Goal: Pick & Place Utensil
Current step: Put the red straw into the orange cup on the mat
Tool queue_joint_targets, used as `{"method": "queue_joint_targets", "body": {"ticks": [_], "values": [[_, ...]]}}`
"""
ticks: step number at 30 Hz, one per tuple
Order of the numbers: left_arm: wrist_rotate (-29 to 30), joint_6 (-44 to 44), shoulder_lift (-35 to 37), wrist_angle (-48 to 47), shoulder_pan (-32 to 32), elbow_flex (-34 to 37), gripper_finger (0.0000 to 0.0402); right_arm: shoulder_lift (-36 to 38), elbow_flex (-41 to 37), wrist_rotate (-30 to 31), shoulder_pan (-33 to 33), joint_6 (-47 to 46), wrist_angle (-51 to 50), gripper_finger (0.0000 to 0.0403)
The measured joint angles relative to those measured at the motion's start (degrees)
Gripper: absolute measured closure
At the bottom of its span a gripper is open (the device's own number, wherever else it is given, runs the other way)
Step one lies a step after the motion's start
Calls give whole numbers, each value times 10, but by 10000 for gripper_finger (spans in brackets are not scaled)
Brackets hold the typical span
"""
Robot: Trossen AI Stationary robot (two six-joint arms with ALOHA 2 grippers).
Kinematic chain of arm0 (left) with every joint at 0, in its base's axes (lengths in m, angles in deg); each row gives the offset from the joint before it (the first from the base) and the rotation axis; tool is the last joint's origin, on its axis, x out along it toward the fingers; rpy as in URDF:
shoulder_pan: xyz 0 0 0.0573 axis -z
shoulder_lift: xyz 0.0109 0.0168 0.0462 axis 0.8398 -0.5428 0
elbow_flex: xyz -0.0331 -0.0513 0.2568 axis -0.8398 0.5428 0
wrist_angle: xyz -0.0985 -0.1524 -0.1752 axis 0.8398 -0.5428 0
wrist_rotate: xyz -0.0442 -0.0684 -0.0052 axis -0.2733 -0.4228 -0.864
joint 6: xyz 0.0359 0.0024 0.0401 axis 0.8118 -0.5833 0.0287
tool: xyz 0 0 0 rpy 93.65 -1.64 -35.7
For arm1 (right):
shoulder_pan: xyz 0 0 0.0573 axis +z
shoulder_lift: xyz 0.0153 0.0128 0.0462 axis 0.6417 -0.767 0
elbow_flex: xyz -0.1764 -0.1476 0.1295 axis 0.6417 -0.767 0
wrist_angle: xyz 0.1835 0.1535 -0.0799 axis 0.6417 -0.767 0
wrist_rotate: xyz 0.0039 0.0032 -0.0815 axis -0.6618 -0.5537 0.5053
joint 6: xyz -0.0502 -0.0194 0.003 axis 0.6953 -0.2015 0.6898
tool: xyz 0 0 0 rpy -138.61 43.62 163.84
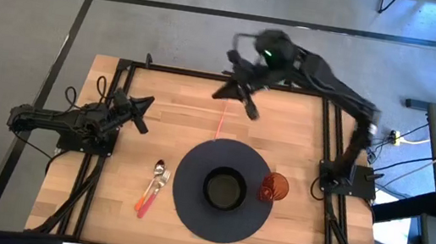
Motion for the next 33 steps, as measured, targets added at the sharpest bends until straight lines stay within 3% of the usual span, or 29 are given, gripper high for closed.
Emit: {"method": "queue_joint_targets", "body": {"ticks": [5, 12, 18, 25, 30, 33], "values": [[-9, -18, 0, 0, 0, 0, 398, 158, -167, 118, 75, -62, 106, 402], [-25, -23, 0, 0, 0, 0, 398, 415, -520, 261, 213, -166, 285, 402], [-22, -21, 0, 1, 0, 0, 398, 581, -746, 325, 296, -238, 406, 402], [39, 19, 0, 39, 0, 0, 398, 701, -939, 378, 324, -180, 537, 402], [38, 41, 0, 48, 0, 0, 398, 749, -1030, 382, 312, -181, 576, 402], [8, 39, 0, 33, 0, 0, 398, 771, -1079, 383, 309, -187, 630, 403]]}}
